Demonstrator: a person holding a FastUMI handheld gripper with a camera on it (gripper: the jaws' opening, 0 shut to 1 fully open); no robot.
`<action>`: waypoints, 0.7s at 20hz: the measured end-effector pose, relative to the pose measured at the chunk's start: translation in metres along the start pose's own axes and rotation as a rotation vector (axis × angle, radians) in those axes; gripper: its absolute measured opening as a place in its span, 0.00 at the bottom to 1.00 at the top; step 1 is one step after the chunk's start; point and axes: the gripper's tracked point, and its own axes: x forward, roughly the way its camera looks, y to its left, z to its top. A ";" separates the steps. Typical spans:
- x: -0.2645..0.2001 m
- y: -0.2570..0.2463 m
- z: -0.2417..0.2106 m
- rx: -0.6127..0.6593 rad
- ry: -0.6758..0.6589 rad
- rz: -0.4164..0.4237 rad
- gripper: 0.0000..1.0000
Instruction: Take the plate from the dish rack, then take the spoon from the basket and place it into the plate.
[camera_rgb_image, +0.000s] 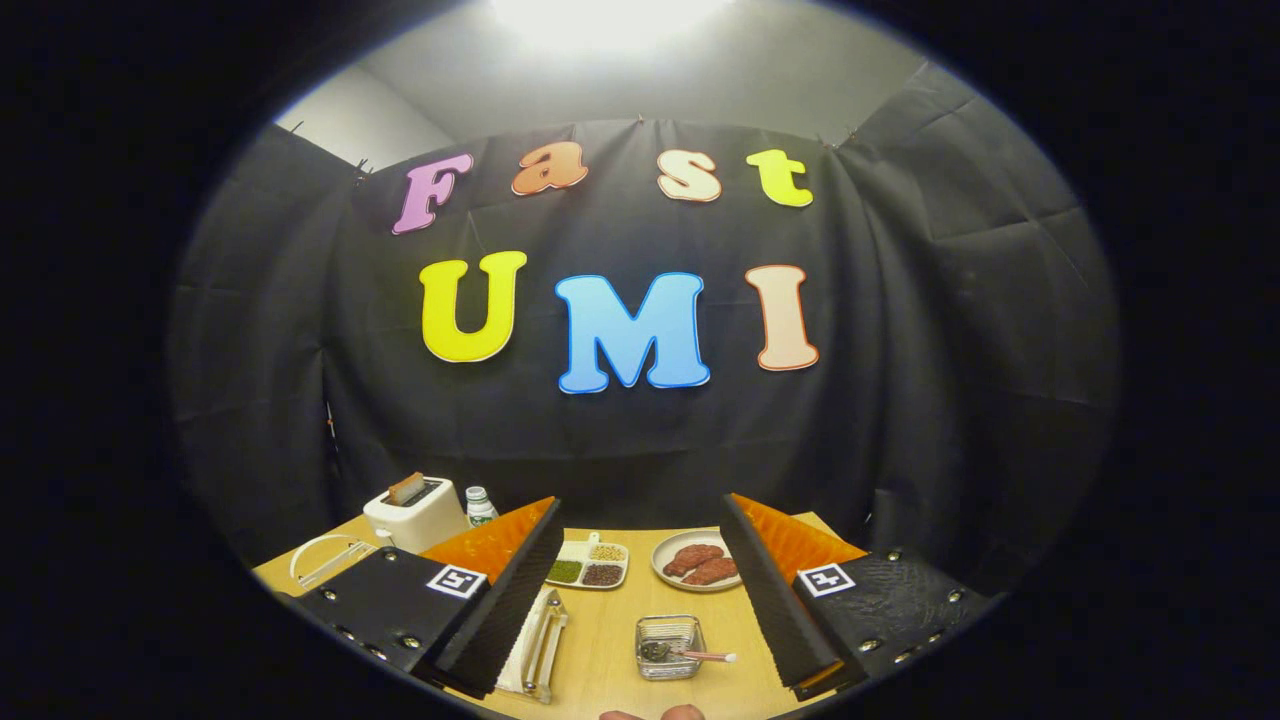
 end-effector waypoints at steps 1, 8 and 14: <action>0.003 0.009 -0.002 -0.003 0.016 0.010 0.97; 0.020 0.084 -0.040 0.067 0.277 0.097 0.98; 0.029 0.138 -0.081 0.140 0.538 0.201 0.98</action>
